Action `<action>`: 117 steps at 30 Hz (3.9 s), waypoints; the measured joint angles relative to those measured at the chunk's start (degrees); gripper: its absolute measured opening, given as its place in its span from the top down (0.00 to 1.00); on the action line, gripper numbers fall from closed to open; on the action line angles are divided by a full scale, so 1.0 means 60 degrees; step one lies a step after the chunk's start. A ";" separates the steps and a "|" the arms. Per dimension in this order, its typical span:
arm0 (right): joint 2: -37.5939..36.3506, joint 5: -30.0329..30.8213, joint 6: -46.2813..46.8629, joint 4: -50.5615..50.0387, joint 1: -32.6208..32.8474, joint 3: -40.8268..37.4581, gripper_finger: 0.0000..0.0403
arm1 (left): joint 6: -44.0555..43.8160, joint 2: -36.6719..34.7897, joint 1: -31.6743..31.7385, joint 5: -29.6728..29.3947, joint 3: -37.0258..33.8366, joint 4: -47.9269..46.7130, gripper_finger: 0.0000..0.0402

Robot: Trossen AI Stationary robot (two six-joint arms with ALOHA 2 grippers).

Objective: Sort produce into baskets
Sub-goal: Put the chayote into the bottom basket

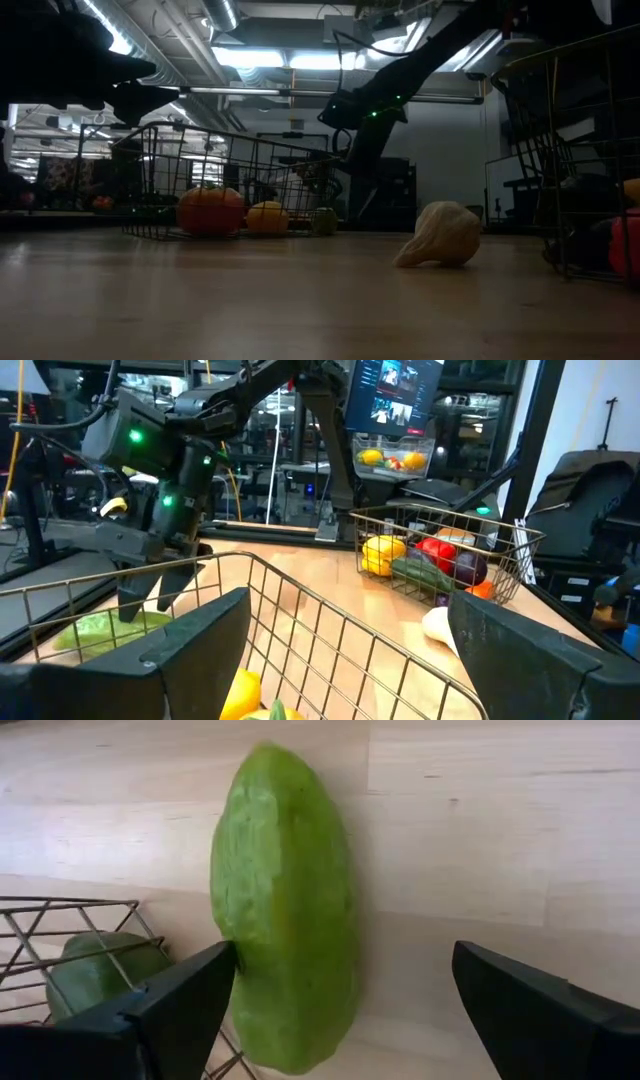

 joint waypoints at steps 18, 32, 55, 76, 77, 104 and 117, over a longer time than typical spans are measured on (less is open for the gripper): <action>-0.0011 0.0017 -0.0331 -0.0133 -0.0016 -0.0002 0.08 | 0.0000 0.0002 -0.0002 0.0003 0.0000 0.0000 0.16; -0.0011 0.0276 -0.0538 -0.0383 -0.0008 0.0000 0.09 | 0.0000 0.0002 -0.0001 0.0003 0.0000 -0.0003 0.16; 0.0382 -0.0405 -0.1364 -0.0361 -0.0001 0.0148 0.49 | 0.0000 0.0002 -0.0002 -0.0052 0.0000 -0.0007 0.16; 0.0346 0.1801 -0.4453 -0.7197 0.0259 0.5793 0.48 | 0.0000 0.0001 -0.0002 -0.0063 0.0000 -0.0010 0.16; 0.0337 0.1992 -0.4554 -0.7485 0.0354 0.6081 0.48 | -0.0001 -0.0002 -0.0002 -0.0063 0.0000 -0.0008 0.16; -0.1804 0.4048 -0.7067 -0.9621 0.4540 0.6896 0.48 | 0.0000 0.0002 -0.0002 -0.0059 0.0000 -0.0007 0.16; -0.4467 0.4422 -0.7274 -0.9600 0.5470 0.4933 0.48 | -0.0001 0.0002 -0.0002 -0.0059 0.0000 -0.0008 0.16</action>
